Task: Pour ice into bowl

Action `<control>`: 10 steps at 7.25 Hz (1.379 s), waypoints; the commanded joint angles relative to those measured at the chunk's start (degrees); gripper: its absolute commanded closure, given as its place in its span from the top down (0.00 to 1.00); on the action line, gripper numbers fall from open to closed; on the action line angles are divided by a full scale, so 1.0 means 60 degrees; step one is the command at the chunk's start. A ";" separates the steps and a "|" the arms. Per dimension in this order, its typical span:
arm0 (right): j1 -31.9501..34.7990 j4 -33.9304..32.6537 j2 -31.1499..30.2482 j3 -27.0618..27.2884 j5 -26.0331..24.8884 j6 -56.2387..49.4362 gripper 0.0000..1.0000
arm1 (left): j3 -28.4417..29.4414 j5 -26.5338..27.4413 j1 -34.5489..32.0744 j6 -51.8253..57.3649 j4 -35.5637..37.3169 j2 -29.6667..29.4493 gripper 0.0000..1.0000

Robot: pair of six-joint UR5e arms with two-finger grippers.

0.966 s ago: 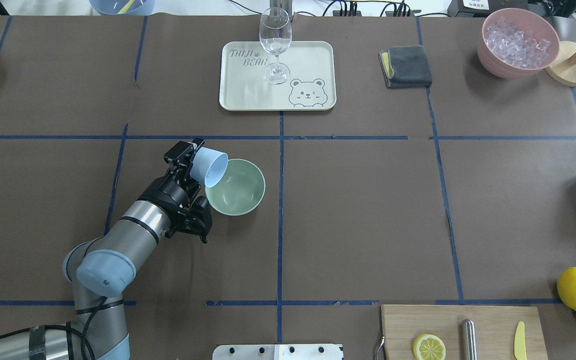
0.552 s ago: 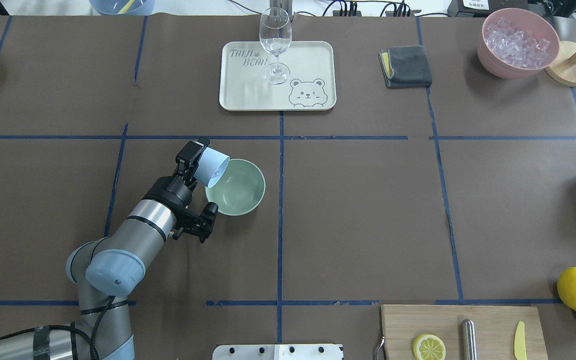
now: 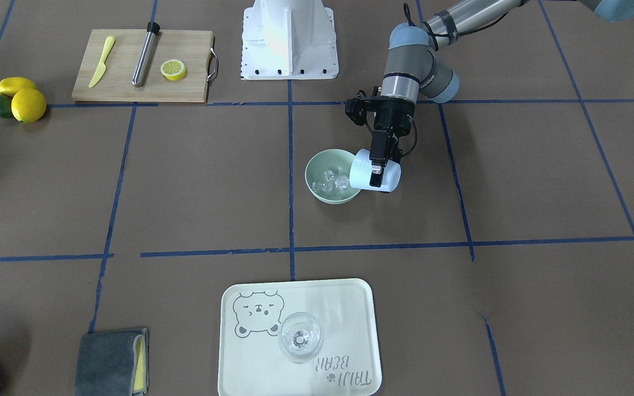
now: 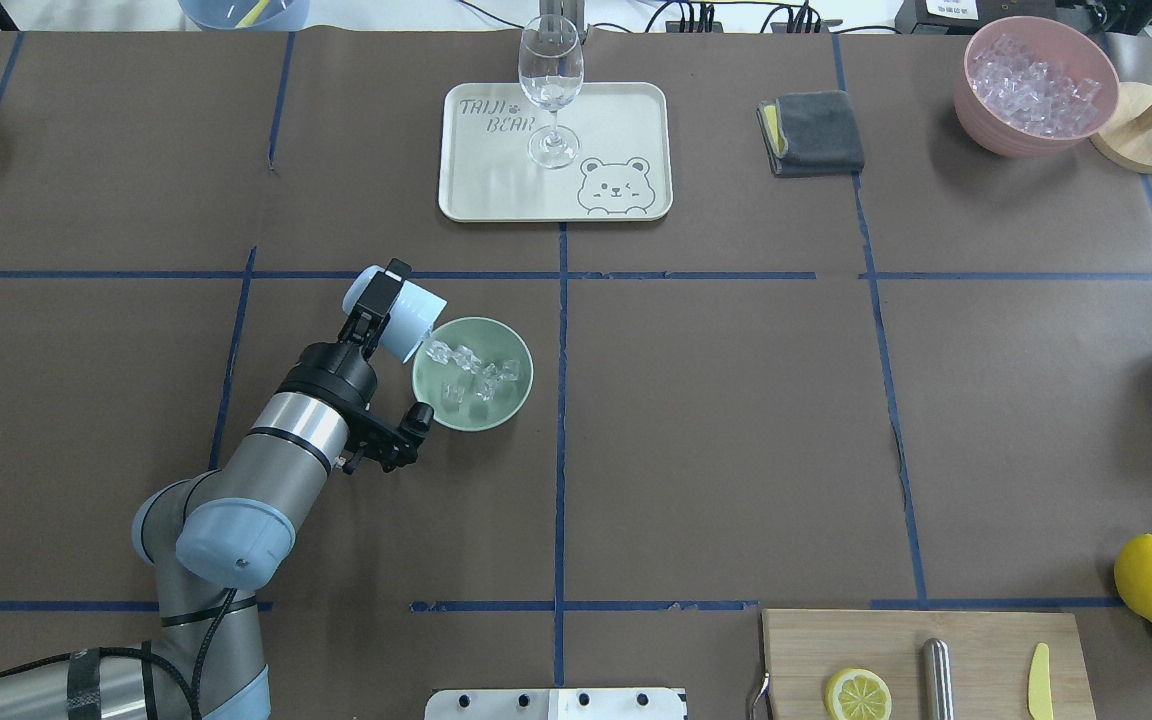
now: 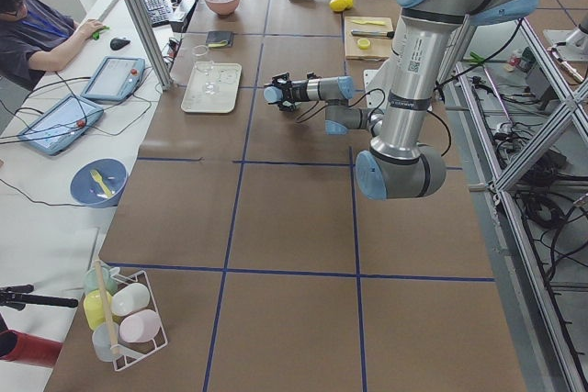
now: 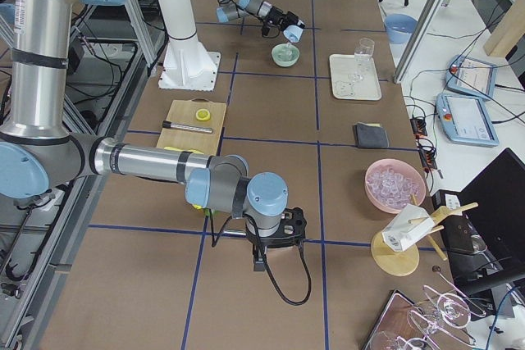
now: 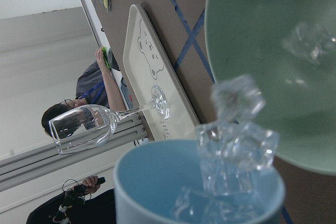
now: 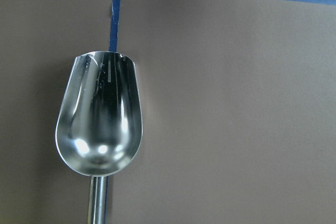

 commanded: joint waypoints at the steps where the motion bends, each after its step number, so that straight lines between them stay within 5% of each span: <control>1: 0.0095 0.0000 -0.0008 0.0000 0.0002 0.0000 1.00 | 0.0006 0.0379 -0.0009 0.0734 0.0062 0.0007 0.00; 5: 0.0271 0.0000 -0.0081 0.0000 0.0002 0.0000 1.00 | -0.0153 0.0365 -0.0009 0.1088 0.0020 -0.0081 0.00; 7: 0.0300 0.0000 -0.0110 0.0000 0.0002 -0.0014 1.00 | -0.0169 0.0205 -0.0082 -0.1243 -0.0230 0.0006 0.00; 10: 0.0359 0.0000 -0.0154 0.0000 0.0002 -0.0044 1.00 | -0.0243 -0.2528 -0.1017 -0.5069 -0.0274 0.0065 0.00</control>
